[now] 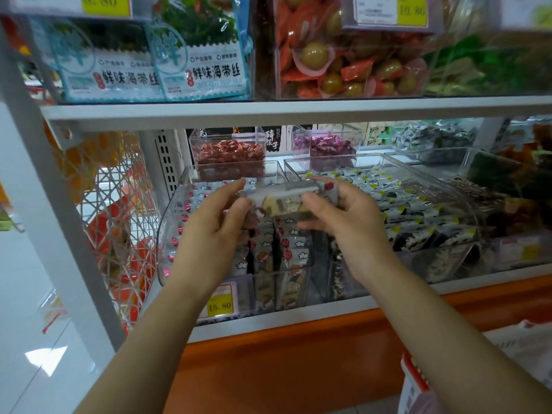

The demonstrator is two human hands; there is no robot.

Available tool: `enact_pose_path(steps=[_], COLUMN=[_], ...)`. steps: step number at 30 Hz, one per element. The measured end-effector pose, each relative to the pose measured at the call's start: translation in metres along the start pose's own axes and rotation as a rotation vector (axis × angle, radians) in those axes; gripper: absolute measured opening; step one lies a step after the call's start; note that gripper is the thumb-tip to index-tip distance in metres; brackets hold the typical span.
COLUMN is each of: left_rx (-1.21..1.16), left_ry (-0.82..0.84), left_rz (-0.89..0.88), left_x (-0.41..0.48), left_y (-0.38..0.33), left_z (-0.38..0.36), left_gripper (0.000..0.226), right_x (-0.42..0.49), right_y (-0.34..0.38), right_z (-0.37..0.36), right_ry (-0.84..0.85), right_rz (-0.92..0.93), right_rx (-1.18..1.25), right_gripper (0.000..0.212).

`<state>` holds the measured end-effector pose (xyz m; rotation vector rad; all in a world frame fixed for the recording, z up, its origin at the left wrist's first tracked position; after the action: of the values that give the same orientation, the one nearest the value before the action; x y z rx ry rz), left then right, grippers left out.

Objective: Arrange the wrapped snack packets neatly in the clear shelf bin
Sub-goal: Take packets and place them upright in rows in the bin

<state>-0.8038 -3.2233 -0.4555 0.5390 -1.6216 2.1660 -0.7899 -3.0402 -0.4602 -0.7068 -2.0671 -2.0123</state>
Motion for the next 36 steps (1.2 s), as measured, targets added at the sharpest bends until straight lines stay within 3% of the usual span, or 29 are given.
enact_pose_path(steps=[2, 5, 7, 11, 15, 20, 25, 31, 34, 36], left_rx=[0.225, 0.513, 0.678, 1.047, 1.211, 1.092, 1.107, 0.913, 0.919, 0.937], left_ry=[0.002, 0.145, 0.312, 0.693, 0.841, 0.708, 0.671, 0.629, 0.614, 0.595], left_rz=[-0.037, -0.090, -0.106, -0.023, 0.040, -0.034, -0.030, 0.018, 0.004, -0.024], left_x=[0.005, 0.013, 0.019, 0.028, 0.032, 0.028, 0.017, 0.008, 0.005, 0.005], left_y=[0.004, 0.012, 0.020, 0.046, 0.062, 0.047, 0.047, 0.050, 0.050, 0.049], left_z=[0.002, -0.020, -0.035, -0.062, -0.072, -0.063, -0.052, -0.037, -0.033, -0.031], left_gripper=[0.041, 0.035, 0.027, 0.057, 0.062, 0.042, 0.073, 0.069, 0.080, 0.075], right_x=[0.002, 0.006, 0.007, 0.007, 0.006, 0.006, 0.008, 0.019, 0.033, 0.043], right_y=[-0.001, -0.010, -0.011, -0.011, -0.012, -0.013, -0.009, 0.005, 0.005, 0.000], right_z=[0.014, 0.036, 0.034, 0.026, 0.025, 0.023, 0.015, -0.010, -0.035, -0.054], right_ry=[-0.136, -0.247, -0.264, -0.245, -0.229, -0.200, -0.157, -0.069, 0.065, 0.171], right_rz=[0.011, -0.025, -0.040, -0.054, -0.052, -0.061, -0.021, 0.185, 0.273, 0.313], right_rx=[-0.008, -0.020, -0.008, 0.024, 0.019, -0.005, -0.130, -0.516, -0.710, -0.860], right_gripper=[0.002, 0.009, 0.015, 0.018, 0.014, 0.022, 0.024, 0.035, 0.034, 0.035])
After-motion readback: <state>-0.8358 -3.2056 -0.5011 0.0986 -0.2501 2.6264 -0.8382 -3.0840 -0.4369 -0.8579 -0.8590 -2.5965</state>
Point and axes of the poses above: each hand's wrist, its own x-axis towards the middle knuckle, its own z-axis out of the back of the hand, y = z × x, the point moved 7 cm from there along x, towards the middle knuckle, and after that the axes turned 2 degrees about -y, right-handed, at the moved point
